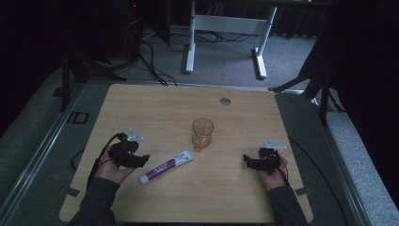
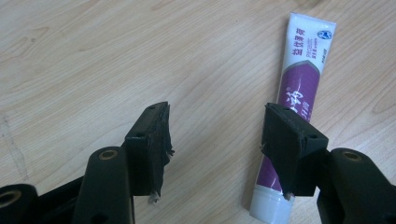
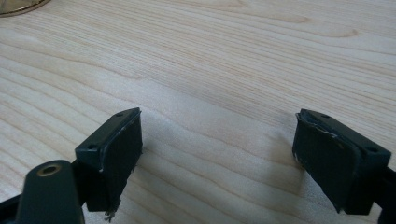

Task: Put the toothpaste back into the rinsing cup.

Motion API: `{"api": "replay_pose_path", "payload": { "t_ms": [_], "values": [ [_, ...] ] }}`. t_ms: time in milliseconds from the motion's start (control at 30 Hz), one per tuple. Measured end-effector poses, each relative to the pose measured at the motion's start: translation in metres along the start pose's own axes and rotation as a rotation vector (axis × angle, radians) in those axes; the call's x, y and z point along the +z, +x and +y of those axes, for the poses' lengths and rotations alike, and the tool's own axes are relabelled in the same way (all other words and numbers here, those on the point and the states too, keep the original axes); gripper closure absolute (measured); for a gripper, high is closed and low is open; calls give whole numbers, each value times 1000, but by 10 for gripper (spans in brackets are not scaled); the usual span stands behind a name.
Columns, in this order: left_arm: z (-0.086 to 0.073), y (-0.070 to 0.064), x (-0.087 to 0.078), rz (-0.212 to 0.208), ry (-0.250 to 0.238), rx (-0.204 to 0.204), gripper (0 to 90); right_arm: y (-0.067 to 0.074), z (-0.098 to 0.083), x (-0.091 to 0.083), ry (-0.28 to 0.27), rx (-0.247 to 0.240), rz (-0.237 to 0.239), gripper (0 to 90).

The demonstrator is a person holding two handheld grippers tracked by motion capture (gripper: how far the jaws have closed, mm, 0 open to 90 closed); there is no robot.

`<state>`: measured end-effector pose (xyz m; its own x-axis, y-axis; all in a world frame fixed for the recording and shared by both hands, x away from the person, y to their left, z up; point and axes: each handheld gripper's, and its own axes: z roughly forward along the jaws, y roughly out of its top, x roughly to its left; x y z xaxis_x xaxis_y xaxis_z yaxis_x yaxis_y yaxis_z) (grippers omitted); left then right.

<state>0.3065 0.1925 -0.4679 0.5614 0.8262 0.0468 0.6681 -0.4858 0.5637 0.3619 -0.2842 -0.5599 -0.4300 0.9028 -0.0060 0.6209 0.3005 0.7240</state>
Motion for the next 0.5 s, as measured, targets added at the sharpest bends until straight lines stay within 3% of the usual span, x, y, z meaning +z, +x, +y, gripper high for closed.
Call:
{"api": "replay_pose_path", "payload": {
  "t_ms": [500],
  "values": [
    [4,-3,4,-21,35,18,424,0,0,0,0,0,0,157]
  ]
}}
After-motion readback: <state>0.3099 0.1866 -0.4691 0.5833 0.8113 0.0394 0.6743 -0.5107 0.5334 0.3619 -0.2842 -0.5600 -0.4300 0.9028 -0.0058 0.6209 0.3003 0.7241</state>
